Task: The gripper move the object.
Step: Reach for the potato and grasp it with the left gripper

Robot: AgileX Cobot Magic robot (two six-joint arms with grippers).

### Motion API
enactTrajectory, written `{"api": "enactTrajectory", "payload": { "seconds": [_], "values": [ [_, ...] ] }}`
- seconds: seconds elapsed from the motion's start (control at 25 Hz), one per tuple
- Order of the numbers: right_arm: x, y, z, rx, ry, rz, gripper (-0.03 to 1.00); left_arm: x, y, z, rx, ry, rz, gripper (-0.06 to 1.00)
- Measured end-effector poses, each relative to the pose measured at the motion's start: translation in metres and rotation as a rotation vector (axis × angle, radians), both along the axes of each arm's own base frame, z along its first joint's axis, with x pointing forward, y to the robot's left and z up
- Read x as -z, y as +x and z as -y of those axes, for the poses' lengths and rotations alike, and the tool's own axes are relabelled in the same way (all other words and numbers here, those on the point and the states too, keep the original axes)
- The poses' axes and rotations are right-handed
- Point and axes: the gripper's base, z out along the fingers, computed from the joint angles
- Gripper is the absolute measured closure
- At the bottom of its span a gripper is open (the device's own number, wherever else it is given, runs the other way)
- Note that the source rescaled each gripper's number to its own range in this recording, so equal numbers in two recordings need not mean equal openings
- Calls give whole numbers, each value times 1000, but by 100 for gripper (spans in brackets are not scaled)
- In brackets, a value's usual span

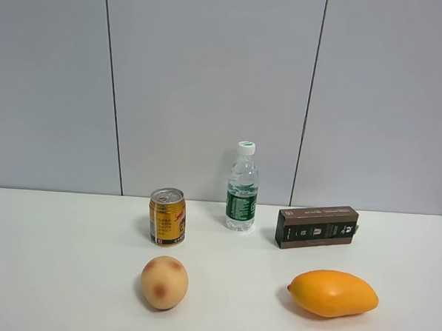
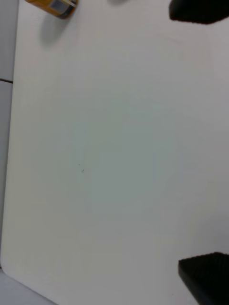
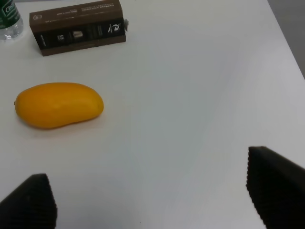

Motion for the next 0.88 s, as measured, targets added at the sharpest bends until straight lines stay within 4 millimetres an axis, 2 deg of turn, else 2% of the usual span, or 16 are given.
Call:
{"api": "enactTrajectory", "payload": {
  "seconds": [0.88],
  "values": [
    [0, 0, 0, 0, 0, 0, -3, -1, 0, 0, 5, -2, -2, -6]
  ]
}}
